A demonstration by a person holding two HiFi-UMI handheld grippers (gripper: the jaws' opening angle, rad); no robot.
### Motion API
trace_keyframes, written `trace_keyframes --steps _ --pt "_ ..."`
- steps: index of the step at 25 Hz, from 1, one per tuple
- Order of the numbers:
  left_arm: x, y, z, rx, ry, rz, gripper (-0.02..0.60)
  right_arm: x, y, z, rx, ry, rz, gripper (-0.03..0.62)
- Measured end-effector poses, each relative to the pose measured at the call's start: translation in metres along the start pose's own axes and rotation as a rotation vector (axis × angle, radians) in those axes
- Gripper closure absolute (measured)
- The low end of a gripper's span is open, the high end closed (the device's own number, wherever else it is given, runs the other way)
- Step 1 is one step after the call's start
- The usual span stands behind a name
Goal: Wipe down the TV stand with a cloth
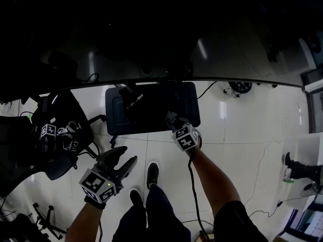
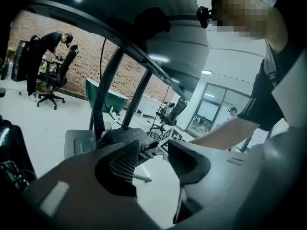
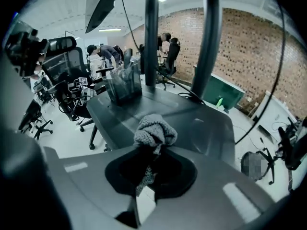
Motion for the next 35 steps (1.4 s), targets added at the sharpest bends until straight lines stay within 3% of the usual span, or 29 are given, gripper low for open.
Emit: trace_keyframes --steps 7,14,16,18,21,26,30,35 --pt "-0.006 -0.023 -0.003 0.014 -0.009 -0.039 0.368 -0.059 0.039 -0.038 0.039 -0.110 -0.143 0.565" --pt "-0.005 -0.035 -0.010 0.020 -0.011 -0.069 0.367 -0.078 0.055 -0.042 0.085 -0.153 -0.224 0.565" --pt "0.000 -0.036 -0.014 0.036 -0.027 -0.069 0.364 -0.065 0.063 -0.032 0.013 -0.180 -0.171 0.565" --pt "0.007 -0.035 -0.020 0.074 -0.074 -0.061 0.344 -0.040 0.073 -0.009 -0.079 -0.195 -0.061 0.565" --pt "0.007 -0.038 -0.023 0.125 -0.230 -0.093 0.281 0.007 0.090 0.030 -0.199 -0.245 0.118 0.565" --pt "0.005 -0.045 -0.006 0.117 -0.463 -0.126 0.216 0.065 0.102 0.081 -0.298 -0.427 0.367 0.565" --pt "0.002 -0.041 0.003 0.153 -0.604 -0.153 0.216 0.098 0.103 0.111 -0.317 -0.394 0.467 0.564" --pt "0.014 -0.029 0.007 0.156 -0.656 -0.128 0.207 0.124 0.102 0.142 -0.315 -0.355 0.552 0.563"
Point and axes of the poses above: the fingertips, and each gripper's own axes: y backward along the fingers, x to its left, z out of its top, the point moved 9 cm from there along y, backward along the fingers, and after that the axes turned 7 degrees about -x, right-handed, at the moved point
